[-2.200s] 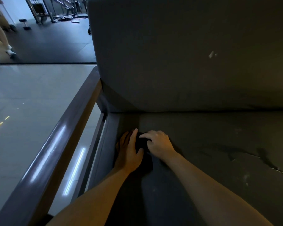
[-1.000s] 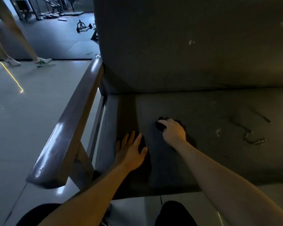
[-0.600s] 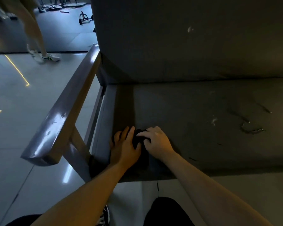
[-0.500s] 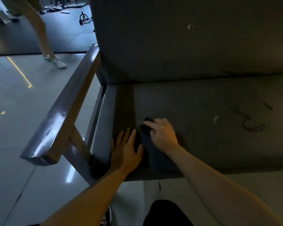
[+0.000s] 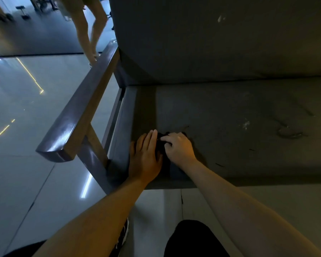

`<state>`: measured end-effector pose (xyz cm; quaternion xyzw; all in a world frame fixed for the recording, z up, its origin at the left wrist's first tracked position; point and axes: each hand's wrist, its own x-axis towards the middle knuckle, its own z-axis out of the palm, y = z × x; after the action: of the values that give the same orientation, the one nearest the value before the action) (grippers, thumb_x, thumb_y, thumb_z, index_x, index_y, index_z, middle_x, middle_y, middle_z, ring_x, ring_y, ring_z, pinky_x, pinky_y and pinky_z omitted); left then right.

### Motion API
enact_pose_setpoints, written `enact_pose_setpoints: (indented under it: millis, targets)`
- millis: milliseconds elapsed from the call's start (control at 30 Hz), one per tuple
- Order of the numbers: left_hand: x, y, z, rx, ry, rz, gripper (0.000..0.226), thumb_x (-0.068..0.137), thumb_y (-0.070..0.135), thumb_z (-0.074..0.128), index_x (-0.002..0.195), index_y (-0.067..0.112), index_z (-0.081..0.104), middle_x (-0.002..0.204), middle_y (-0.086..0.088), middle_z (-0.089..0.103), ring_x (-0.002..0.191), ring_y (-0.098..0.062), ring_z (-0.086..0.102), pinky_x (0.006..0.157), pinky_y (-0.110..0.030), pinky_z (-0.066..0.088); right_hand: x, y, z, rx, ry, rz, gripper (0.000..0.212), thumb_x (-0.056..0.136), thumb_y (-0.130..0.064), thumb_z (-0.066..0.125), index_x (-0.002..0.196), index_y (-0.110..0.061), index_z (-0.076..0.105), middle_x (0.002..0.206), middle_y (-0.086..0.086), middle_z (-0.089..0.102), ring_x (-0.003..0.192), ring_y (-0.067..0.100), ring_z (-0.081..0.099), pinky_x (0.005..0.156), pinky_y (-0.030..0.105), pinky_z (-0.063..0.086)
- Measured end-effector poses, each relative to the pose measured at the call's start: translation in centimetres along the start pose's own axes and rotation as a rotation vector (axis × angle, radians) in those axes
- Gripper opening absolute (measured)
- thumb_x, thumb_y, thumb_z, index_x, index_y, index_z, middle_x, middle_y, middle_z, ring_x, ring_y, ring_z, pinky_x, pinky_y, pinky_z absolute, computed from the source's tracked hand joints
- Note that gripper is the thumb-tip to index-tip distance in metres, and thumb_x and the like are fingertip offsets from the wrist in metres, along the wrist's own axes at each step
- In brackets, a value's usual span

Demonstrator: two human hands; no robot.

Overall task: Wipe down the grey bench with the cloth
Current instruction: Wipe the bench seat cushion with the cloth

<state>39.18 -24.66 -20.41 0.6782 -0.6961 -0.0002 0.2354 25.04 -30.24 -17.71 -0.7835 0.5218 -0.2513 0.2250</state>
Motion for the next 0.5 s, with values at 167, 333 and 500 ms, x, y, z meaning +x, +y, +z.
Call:
enact_pose_setpoints:
  millis: [167, 333, 500]
  targets:
    - [-3.4, -0.1, -0.3, -0.021, -0.144, 0.108, 0.081, 0.094, 0.052, 0.050, 0.160, 0.021, 0.014, 0.162, 0.001, 0.029, 0.148, -0.018, 0.027, 0.120, -0.044, 0.022, -3.5, -1.0, -0.8, 0.108, -0.089, -0.028, 0.034, 0.096, -0.012, 0.048, 0.107, -0.018, 0.078, 0.107, -0.003, 0.073, 0.098, 0.011, 0.062, 0.097, 0.034, 0.049]
    - [-4.0, -0.1, -1.1, -0.074, -0.253, 0.099, 0.079, 0.098, 0.064, 0.039, 0.160, 0.030, 0.005, 0.166, 0.006, 0.018, 0.151, -0.014, 0.014, 0.123, -0.045, 0.014, -5.1, 0.2, -3.4, -0.114, -0.129, -0.076, 0.036, 0.096, -0.014, 0.049, 0.124, -0.022, 0.070, 0.122, 0.000, 0.063, 0.115, 0.016, 0.051, 0.102, 0.034, 0.042]
    - [-4.6, 0.0, -0.7, 0.058, -0.251, 0.112, 0.079, 0.096, 0.069, 0.016, 0.162, 0.026, 0.006, 0.168, 0.004, 0.011, 0.153, -0.017, 0.009, 0.122, -0.048, 0.008, -5.7, 3.0, -4.8, -0.271, 0.113, 0.275, 0.044, 0.098, -0.023, 0.051, 0.142, -0.026, 0.054, 0.141, 0.006, 0.050, 0.134, 0.026, 0.043, 0.117, 0.050, 0.029]
